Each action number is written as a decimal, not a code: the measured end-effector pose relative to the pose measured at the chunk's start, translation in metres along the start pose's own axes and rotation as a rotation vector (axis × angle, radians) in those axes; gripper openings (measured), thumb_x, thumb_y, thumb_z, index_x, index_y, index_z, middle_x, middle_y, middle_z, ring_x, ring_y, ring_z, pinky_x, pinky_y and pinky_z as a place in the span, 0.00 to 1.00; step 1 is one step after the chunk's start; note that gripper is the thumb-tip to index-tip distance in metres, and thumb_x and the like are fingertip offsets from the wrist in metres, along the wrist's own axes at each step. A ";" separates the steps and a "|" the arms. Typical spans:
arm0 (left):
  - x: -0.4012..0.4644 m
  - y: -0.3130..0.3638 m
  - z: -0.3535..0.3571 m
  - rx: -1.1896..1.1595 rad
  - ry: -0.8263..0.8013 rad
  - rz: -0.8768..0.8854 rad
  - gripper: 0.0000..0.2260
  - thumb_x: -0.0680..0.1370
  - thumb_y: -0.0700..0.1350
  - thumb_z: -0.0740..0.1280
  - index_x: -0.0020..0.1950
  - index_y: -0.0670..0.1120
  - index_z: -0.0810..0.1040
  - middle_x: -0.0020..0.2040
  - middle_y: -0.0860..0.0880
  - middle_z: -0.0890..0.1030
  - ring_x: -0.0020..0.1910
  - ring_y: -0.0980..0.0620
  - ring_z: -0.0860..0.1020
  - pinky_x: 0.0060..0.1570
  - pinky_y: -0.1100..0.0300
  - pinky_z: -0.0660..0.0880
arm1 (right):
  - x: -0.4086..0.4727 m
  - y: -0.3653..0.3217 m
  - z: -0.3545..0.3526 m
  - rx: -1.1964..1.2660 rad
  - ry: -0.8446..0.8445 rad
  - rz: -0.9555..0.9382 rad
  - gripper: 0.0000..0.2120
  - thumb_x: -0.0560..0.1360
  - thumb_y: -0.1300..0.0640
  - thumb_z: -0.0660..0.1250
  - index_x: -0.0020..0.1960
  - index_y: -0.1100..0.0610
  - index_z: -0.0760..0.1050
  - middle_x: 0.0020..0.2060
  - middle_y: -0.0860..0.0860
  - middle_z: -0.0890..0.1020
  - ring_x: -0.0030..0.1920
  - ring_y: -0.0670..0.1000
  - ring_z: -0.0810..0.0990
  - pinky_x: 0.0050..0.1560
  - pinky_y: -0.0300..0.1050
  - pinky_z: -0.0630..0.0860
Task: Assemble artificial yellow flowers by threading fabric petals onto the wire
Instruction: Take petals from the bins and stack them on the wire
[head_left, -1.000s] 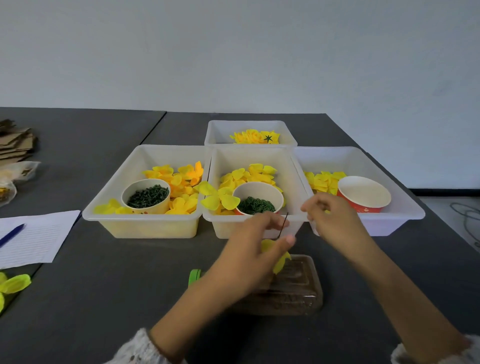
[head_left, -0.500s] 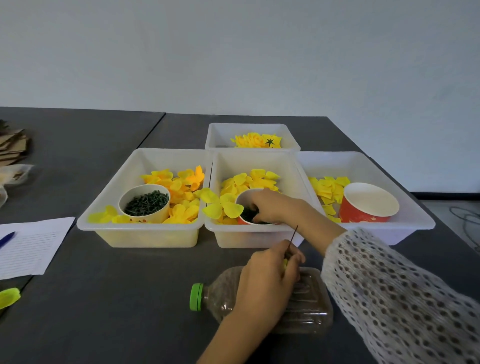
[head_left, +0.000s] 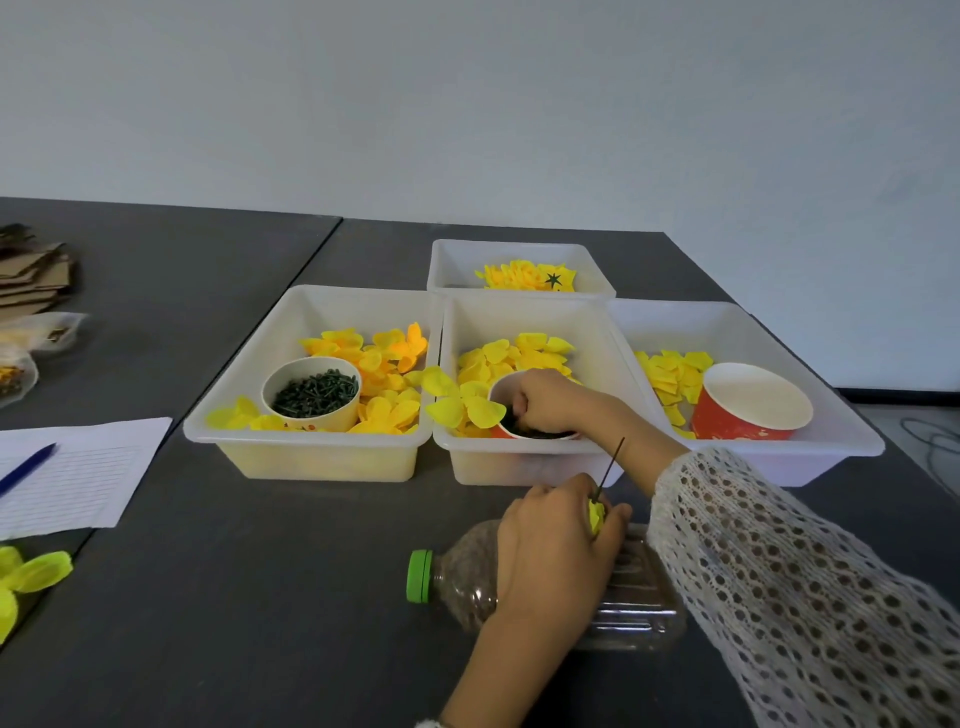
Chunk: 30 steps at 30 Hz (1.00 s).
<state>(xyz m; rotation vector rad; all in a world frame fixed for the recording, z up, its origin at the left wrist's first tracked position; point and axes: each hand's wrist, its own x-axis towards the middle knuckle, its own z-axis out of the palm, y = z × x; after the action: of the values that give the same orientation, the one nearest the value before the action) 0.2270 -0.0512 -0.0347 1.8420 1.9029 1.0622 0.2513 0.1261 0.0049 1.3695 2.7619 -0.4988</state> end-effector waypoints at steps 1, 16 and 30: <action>0.000 0.000 0.000 0.002 -0.001 0.000 0.12 0.78 0.62 0.62 0.43 0.55 0.71 0.41 0.54 0.79 0.44 0.53 0.75 0.40 0.56 0.64 | 0.002 0.001 0.001 0.021 0.018 0.037 0.11 0.74 0.67 0.63 0.43 0.53 0.80 0.41 0.51 0.81 0.47 0.55 0.77 0.42 0.45 0.74; 0.002 0.001 0.002 0.042 -0.031 -0.018 0.13 0.78 0.62 0.62 0.49 0.54 0.76 0.44 0.53 0.81 0.46 0.53 0.77 0.46 0.53 0.75 | -0.104 0.007 -0.065 1.167 0.181 0.001 0.06 0.77 0.69 0.63 0.45 0.60 0.72 0.29 0.52 0.74 0.29 0.48 0.72 0.31 0.39 0.66; 0.001 0.004 0.000 0.055 -0.019 -0.017 0.12 0.78 0.60 0.63 0.46 0.53 0.73 0.44 0.52 0.81 0.46 0.50 0.78 0.45 0.52 0.75 | -0.150 0.002 -0.038 1.459 -0.057 0.013 0.02 0.72 0.62 0.65 0.42 0.60 0.72 0.35 0.53 0.75 0.27 0.44 0.68 0.27 0.34 0.64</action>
<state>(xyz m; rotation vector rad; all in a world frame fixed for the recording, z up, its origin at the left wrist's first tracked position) 0.2300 -0.0507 -0.0316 1.8549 1.9516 0.9933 0.3502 0.0225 0.0640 1.2711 2.0899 -2.7360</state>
